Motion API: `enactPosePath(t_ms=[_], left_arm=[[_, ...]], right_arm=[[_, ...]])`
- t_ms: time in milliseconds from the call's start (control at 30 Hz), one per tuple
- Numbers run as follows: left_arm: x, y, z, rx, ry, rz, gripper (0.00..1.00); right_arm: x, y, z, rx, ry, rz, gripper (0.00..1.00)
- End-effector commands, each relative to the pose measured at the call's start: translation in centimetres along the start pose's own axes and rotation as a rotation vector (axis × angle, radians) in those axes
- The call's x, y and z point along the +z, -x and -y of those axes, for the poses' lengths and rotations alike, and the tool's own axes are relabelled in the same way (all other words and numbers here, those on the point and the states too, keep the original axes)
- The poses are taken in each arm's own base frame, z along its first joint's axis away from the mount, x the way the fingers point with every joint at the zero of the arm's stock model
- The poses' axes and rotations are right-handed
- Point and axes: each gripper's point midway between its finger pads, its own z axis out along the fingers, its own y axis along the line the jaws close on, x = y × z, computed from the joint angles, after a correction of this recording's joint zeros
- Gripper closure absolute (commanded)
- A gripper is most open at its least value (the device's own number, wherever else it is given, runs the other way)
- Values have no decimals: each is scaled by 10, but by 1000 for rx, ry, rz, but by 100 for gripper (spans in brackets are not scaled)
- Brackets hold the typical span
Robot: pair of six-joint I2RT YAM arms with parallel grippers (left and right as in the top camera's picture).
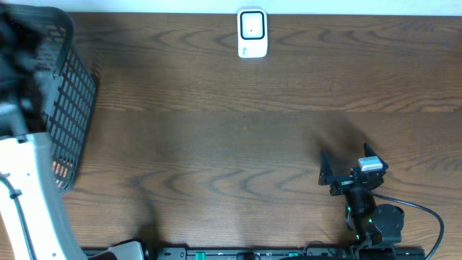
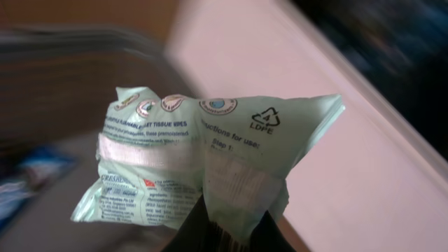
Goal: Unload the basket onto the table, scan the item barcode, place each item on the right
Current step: 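Carry the wipes pack to the scanner and drop it on the table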
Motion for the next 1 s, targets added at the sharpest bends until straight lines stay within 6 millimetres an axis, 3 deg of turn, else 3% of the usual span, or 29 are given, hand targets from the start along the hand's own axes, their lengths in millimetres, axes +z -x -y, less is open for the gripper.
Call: enactPosePath(t_ms=[0, 133, 367, 500, 733, 967], left_arm=[[-11, -41, 68, 286, -208, -78, 93], [-15, -108, 127, 577, -362, -161, 93], [5, -232, 172, 740, -440, -379, 93], [12, -307, 181, 838, -451, -507, 93], [9, -423, 174, 977, -431, -703, 93], [-5, -483, 164, 868, -328, -825, 93]], right_arm=[[0, 0, -5, -5, 23, 2, 1], [0, 0, -5, -5, 23, 2, 1], [0, 0, -5, -5, 23, 2, 1], [0, 0, -5, -5, 23, 2, 1], [0, 0, -5, -5, 23, 2, 1], [0, 0, -5, -5, 23, 2, 1]])
